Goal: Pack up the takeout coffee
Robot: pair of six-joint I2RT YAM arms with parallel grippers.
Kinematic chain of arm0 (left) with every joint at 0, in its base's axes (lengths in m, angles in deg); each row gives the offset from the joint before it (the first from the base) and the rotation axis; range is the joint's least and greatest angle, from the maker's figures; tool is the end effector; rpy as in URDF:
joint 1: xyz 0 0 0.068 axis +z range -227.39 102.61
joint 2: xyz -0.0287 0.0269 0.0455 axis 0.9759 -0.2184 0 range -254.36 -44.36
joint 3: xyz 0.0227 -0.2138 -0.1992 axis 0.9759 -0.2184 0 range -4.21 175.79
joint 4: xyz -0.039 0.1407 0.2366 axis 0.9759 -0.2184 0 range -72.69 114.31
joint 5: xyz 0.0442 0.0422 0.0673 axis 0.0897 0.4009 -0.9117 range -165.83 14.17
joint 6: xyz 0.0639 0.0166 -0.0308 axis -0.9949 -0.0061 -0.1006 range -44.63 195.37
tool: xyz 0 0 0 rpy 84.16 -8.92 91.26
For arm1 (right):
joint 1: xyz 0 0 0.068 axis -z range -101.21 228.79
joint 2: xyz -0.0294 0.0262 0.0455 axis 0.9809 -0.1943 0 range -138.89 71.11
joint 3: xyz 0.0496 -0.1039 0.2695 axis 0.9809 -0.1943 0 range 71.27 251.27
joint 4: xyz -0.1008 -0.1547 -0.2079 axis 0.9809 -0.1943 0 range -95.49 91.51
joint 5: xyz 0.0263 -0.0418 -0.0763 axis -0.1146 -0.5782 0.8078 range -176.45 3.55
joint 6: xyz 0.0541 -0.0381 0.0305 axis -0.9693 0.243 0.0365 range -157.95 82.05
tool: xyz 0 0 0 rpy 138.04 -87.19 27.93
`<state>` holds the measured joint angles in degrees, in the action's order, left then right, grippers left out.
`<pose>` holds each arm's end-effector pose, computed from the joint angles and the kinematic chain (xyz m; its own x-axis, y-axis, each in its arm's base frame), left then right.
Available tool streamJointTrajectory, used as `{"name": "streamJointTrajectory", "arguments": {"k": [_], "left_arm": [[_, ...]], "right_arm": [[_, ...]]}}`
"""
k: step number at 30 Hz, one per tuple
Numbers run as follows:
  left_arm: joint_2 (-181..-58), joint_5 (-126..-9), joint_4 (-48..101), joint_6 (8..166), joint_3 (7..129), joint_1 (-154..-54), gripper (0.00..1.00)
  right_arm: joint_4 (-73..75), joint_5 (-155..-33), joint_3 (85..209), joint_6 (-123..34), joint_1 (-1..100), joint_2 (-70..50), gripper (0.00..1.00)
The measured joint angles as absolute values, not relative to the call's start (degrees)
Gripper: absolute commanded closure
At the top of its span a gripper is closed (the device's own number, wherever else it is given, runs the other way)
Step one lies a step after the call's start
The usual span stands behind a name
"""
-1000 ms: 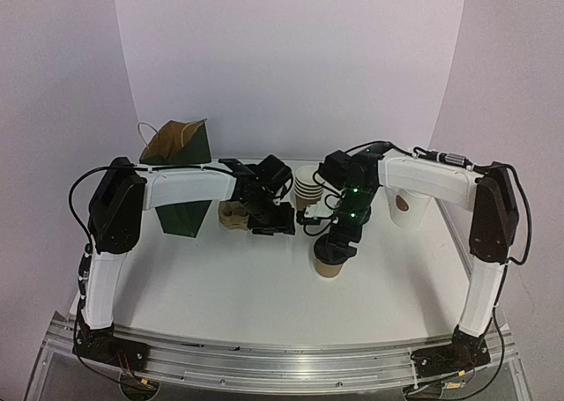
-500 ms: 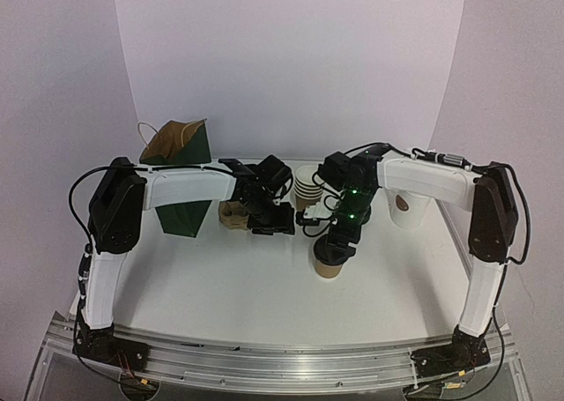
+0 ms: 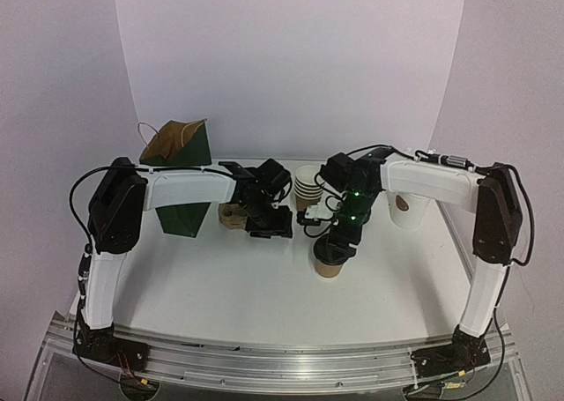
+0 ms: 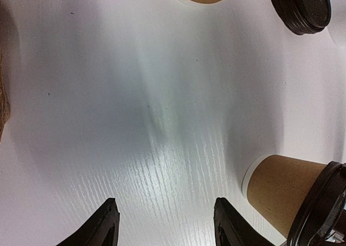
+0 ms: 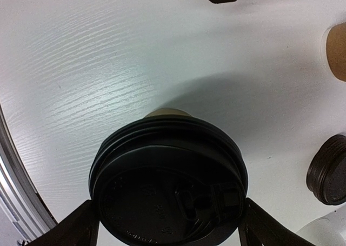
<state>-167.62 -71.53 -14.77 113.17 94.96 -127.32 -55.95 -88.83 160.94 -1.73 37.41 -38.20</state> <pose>0.3190 -0.3865 0.1794 -0.9349 0.1620 -0.3156 0.2681 0.9053 -0.3295 0.3073 0.2741 0.2196 -0.1957 -0.9592 -0.2042 -0.9706 0.2192 -0.0995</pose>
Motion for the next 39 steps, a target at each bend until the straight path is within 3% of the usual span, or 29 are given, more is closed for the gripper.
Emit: {"name": "streamJointTrajectory", "arguments": {"k": [20,28,39], "left_arm": [[-166.1,-71.9,-14.7,113.3,93.9,-127.3,0.41],[-166.1,-72.0,-14.7,113.2,93.9,-127.3,0.41],[-166.1,-72.0,-14.8,112.9,94.2,-127.3,0.41]], "right_arm": [[-51.4,-90.0,157.6,-5.1,38.7,-36.2,0.14],[-52.3,-90.4,159.2,-7.7,39.6,-37.7,0.02],[-55.8,-90.6,160.7,-9.8,40.0,-40.7,0.02]]}}
